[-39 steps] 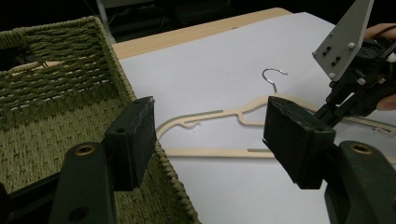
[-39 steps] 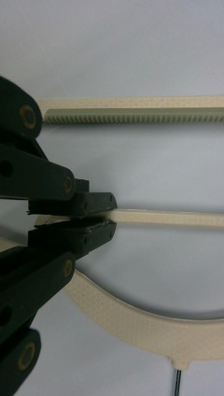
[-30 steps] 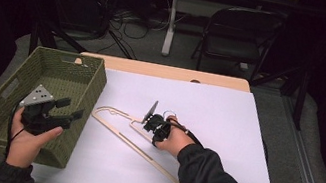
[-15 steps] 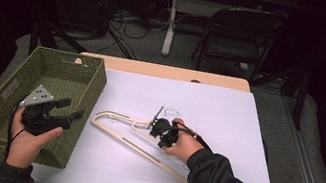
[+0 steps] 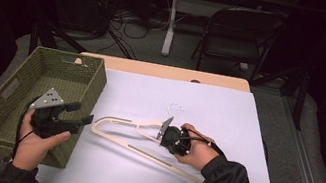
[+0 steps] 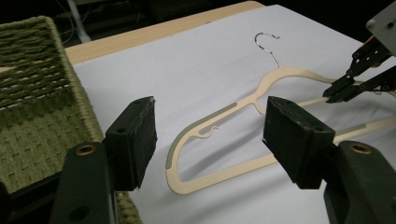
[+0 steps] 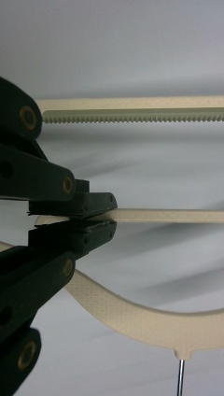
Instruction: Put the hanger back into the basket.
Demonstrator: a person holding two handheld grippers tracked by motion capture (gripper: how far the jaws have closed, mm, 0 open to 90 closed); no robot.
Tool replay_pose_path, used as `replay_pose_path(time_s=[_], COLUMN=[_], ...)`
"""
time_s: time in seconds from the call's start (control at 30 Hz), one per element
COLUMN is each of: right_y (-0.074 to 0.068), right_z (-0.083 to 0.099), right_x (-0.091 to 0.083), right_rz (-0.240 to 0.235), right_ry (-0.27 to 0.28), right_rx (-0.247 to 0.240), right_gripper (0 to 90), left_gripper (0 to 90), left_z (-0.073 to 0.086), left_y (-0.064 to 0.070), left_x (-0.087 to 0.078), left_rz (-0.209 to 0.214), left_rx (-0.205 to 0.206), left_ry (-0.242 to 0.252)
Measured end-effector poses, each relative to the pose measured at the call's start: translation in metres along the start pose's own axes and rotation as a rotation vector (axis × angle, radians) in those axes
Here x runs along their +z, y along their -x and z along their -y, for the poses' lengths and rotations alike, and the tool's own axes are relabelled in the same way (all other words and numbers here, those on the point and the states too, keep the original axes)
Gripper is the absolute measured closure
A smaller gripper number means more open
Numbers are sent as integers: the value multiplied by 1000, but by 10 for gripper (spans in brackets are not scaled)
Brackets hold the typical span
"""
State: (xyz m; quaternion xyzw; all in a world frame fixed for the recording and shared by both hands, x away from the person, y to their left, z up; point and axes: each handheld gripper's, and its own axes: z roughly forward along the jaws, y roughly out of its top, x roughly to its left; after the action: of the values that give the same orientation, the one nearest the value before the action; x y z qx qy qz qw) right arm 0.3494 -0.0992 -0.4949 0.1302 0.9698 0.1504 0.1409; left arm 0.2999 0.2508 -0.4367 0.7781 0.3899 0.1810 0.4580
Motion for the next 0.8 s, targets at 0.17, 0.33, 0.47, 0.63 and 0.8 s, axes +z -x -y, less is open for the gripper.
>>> replay_pose_path(time_s=[0.17,0.33,0.47,0.63,0.8], right_y=[-9,-17,-21,-25,-30], right_z=[10,18,23,29,33], right_x=[-8,-13,-16,-23,-30], right_rz=[46,74,81,99,113], right_ry=[16,8,23,49,57], right_rx=[-73,-145,-178,-216,-249], right_gripper=[855,855,855,855,855], left_gripper=[349,343,339,340,350], left_z=[-2,-2,-6,-11,-13], left_y=[6,13,24,41,52], left_x=[9,22,29,35,50], left_rz=[43,89,129,195,236], left_rx=[11,-3,14,47,70], left_ry=[-24,-61,-88,-106,-151])
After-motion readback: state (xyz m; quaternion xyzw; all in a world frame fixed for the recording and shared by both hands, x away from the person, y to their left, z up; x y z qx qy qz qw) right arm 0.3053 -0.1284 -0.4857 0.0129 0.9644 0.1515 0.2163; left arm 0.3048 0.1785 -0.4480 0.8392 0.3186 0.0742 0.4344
